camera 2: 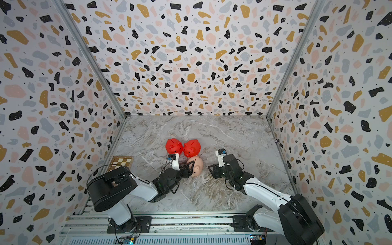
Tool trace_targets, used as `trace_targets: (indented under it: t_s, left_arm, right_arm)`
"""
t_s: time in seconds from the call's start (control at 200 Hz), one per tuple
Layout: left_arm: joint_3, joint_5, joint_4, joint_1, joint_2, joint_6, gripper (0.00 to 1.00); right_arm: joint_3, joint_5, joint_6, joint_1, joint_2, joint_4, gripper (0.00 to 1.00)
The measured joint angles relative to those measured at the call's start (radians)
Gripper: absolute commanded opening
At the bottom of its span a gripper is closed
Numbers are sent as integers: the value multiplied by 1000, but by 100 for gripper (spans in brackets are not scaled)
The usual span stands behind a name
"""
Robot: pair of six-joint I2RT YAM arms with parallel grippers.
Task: Open piggy banks
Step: Adjust the piggy bank at the center of the board.
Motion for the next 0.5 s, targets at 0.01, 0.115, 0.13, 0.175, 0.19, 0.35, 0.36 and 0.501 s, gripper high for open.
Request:
trace_targets:
  t_s: [0.01,0.115,0.13,0.175,0.19,0.35,0.36,0.501]
  left_arm:
    - [-2,-2,13,0,6,-8,58]
    - [-21,-22,149,2,69,-43,46]
    - [-23,-25,172,3,77,-45,45]
    - [-30,-31,218,10,96,-68,45]
    - [-32,-32,231,12,100,-74,45]
    - [-62,-47,274,36,104,-124,45]
    - [-64,-47,275,37,103,-127,45]
    - [-77,-50,269,72,98,-175,50]
  right_arm:
    - [0,0,0,0,1,1,39]
    - [0,-6,-1,0,9,11,39]
    - [0,-8,-1,0,9,11,39]
    - [0,-11,-3,0,10,13,39]
    - [0,-12,-3,0,10,14,39]
    - [0,-16,-4,0,16,27,39]
    - [0,-17,-4,0,17,28,39]
    - [0,-19,-3,2,35,37,39]
